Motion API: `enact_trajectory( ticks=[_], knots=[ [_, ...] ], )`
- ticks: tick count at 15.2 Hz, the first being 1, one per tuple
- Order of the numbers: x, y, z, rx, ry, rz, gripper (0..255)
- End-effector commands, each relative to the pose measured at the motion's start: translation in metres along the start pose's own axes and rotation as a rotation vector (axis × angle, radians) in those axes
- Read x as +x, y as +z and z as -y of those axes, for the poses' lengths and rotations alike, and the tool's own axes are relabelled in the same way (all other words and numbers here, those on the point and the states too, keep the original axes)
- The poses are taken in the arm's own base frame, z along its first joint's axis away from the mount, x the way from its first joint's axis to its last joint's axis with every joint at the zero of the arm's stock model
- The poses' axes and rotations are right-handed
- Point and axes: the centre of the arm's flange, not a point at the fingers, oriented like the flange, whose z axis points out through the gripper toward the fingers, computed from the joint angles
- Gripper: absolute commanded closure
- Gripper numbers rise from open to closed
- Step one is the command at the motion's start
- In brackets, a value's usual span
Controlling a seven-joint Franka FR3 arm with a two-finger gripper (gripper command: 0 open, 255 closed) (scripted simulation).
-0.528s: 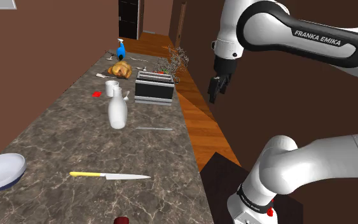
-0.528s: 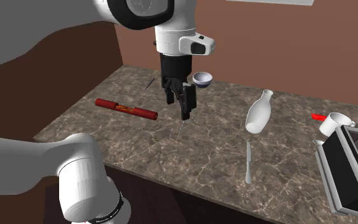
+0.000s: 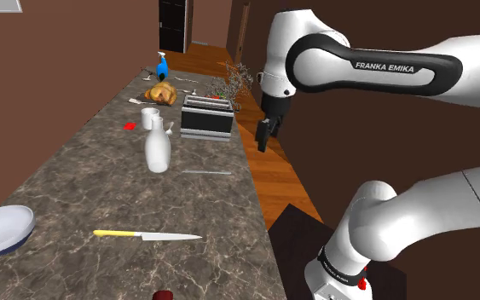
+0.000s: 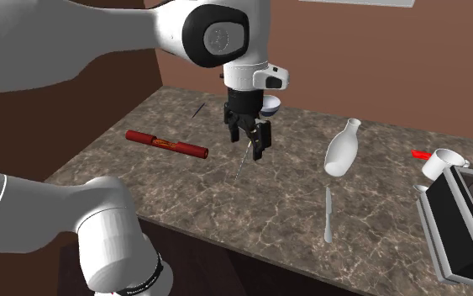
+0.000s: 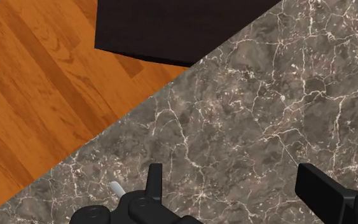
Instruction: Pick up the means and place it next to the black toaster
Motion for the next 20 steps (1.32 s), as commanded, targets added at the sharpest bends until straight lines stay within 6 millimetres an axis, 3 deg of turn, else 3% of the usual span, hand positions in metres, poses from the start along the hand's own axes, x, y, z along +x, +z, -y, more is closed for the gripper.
enact_trajectory(
  ticks=[1,10,20],
  knots=[
    [0.016,0.015,0.01,0.006,-0.038,-0.009,0],
    [0.085,0.084,0.069,0.032,-0.204,-0.036,0],
    [0.151,0.157,0.15,0.061,-0.389,-0.066,0]
  ],
)
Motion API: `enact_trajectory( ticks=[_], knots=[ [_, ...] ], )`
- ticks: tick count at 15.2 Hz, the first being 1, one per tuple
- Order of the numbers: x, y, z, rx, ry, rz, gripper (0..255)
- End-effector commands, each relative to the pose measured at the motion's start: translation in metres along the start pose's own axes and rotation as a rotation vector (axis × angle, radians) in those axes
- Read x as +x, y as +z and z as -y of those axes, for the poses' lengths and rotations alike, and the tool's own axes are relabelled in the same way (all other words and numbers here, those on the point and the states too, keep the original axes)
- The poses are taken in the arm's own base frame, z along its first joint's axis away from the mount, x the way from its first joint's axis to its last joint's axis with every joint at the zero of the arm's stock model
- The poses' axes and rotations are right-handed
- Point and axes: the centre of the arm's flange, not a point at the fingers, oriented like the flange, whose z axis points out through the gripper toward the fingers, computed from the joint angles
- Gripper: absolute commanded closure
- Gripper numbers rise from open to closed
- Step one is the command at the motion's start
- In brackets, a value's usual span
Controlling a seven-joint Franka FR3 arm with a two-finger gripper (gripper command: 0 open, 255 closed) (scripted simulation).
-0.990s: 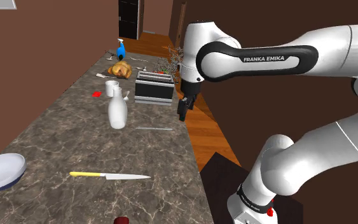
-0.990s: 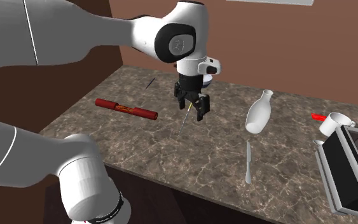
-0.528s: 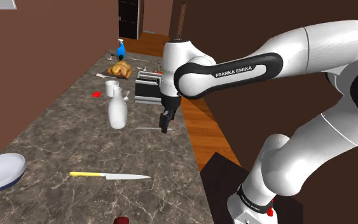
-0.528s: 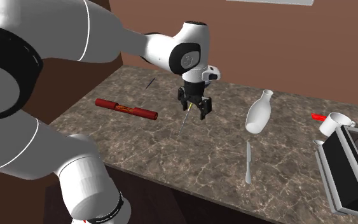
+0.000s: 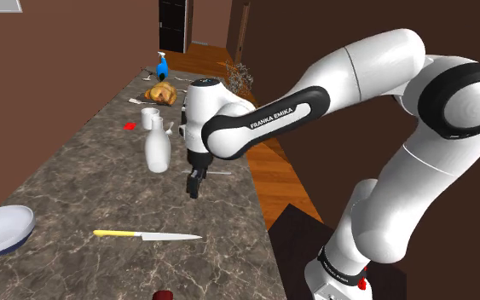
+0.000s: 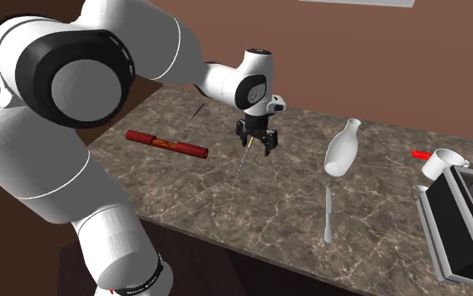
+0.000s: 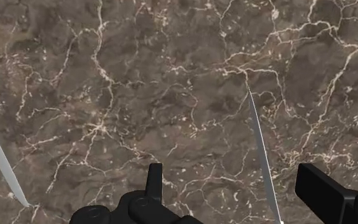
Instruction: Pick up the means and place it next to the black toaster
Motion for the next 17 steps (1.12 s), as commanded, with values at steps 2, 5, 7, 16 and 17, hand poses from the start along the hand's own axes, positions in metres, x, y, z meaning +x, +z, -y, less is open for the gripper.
enact_trajectory(
  ticks=[2,5,7,16,17],
  knots=[
    [0.025,0.023,0.018,0.009,-0.057,-0.01,0],
    [0.049,0.046,0.037,0.018,-0.112,-0.02,0],
    [0.064,0.062,0.05,0.024,-0.149,-0.026,0],
    [0.113,0.124,0.102,0.044,-0.276,-0.046,0],
    [0.114,0.129,0.102,0.044,-0.276,-0.046,0]
  ],
)
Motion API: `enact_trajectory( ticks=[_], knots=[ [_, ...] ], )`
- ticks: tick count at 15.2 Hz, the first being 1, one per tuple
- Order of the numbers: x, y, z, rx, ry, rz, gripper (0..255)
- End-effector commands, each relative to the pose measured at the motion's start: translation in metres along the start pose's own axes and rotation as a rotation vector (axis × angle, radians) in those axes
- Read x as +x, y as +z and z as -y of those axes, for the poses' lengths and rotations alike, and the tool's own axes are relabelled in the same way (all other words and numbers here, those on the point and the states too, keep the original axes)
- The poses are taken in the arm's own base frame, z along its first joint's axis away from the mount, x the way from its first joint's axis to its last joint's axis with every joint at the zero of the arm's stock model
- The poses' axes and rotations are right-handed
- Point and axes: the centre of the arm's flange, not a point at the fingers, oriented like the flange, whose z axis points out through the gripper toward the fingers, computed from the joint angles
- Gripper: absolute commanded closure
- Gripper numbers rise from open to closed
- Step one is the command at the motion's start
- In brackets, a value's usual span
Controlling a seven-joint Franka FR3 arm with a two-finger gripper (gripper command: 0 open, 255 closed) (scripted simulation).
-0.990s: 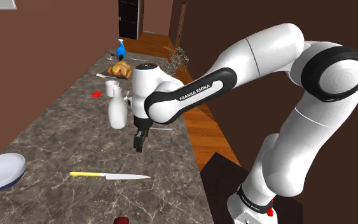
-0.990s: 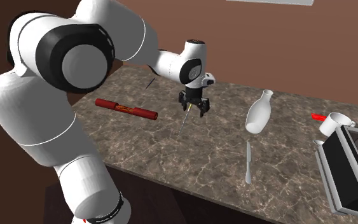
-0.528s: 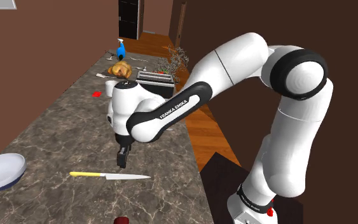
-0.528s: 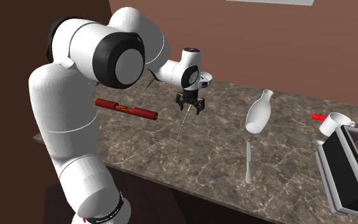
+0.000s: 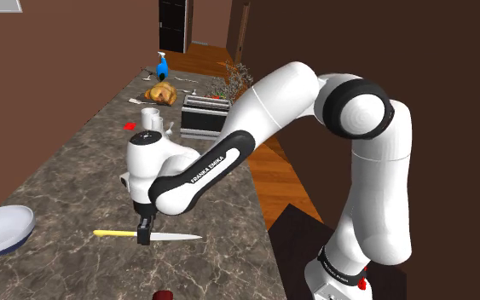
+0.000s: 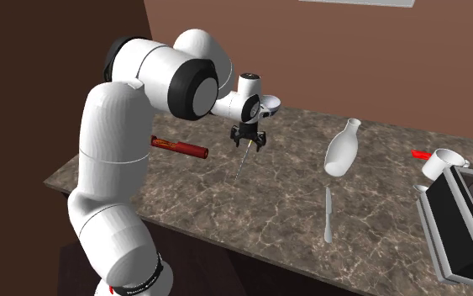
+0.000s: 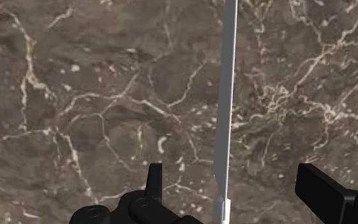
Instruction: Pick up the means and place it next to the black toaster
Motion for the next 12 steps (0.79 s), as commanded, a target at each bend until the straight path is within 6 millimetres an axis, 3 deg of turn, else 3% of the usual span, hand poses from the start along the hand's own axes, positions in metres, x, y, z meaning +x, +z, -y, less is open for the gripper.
enact_trajectory(
  ticks=[1,5,12],
  knots=[
    [0.002,0.012,0.0,0.0,-0.002,-0.001,0],
    [0.002,0.03,0.0,0.0,-0.002,-0.001,0],
    [0.002,0.03,0.0,0.0,-0.002,-0.001,0]
  ],
)
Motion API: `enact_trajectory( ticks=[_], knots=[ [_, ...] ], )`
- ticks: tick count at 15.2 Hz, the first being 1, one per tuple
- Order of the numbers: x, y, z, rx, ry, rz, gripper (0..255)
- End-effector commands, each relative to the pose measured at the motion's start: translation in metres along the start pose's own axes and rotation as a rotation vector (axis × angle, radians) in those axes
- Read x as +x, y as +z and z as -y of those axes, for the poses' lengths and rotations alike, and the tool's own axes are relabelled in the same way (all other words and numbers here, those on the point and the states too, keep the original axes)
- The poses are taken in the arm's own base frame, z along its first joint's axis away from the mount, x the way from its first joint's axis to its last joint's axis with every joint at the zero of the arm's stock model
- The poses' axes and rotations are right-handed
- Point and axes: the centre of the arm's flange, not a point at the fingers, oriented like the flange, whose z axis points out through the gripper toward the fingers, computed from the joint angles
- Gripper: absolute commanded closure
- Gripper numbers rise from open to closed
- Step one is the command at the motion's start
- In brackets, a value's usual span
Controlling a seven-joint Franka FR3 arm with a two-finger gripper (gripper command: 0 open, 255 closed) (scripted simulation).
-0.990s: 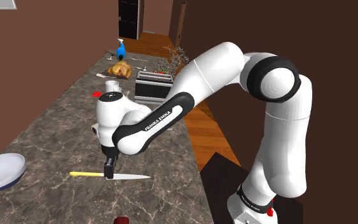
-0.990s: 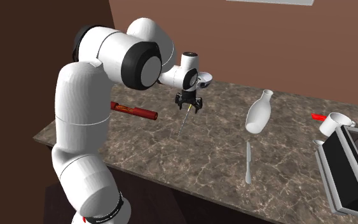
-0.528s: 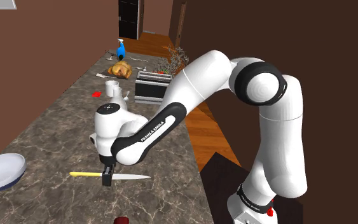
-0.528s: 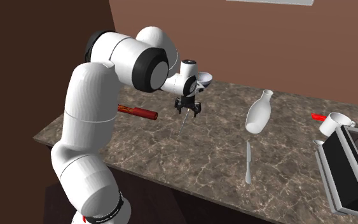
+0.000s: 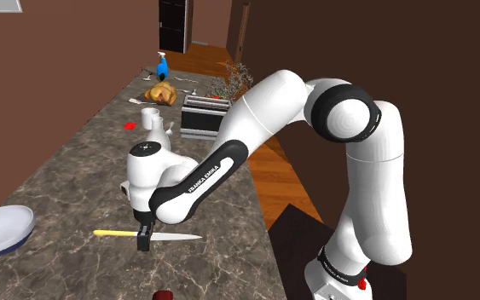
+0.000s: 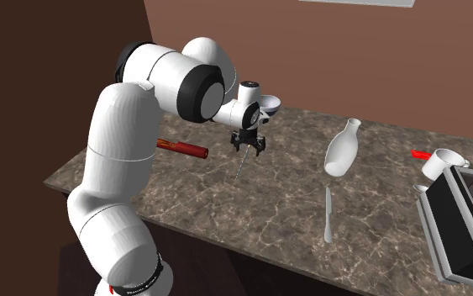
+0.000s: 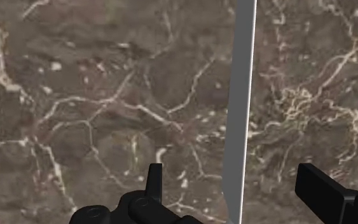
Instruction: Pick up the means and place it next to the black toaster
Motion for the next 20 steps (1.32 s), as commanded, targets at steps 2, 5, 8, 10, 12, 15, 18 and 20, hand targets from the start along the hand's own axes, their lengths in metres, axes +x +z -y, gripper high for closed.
enact_trajectory(
  ticks=[2,5,8,10,12,15,18,20],
  knots=[
    [0.0,0.0,0.0,0.0,0.0,0.0,255],
    [0.0,0.0,0.0,0.0,0.0,0.0,255],
    [0.0,0.0,0.0,0.0,0.0,0.0,255],
    [0.0,0.0,0.0,0.0,0.0,0.0,255],
    [0.0,-0.005,0.0,0.0,0.0,0.0,255],
    [0.0,-0.021,0.0,0.0,0.0,0.0,255],
    [0.001,-0.037,0.0,0.0,0.0,0.0,255],
    [0.001,-0.047,0.0,0.0,0.0,0.0,255]
  ],
)
